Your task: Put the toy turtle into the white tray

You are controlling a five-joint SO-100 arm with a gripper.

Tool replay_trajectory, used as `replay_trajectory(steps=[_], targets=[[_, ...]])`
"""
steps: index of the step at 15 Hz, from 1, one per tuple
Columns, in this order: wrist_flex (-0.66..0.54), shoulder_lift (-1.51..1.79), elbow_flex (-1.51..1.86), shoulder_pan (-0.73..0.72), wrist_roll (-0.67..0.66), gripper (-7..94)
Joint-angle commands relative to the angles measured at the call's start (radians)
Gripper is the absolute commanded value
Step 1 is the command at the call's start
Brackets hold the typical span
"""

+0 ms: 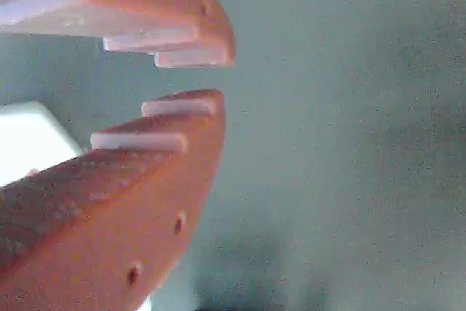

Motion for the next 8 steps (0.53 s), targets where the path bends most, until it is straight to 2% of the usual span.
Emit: replay_trajectory(steps=[1, 6, 8], targets=[[0.026, 0.025, -0.002, 0.008, 0.018, 0], [0.123, 0.028, 0.011, -0.006, 0.043, 0], [0.123, 0.028, 0.011, -0.021, 0.032, 0]])
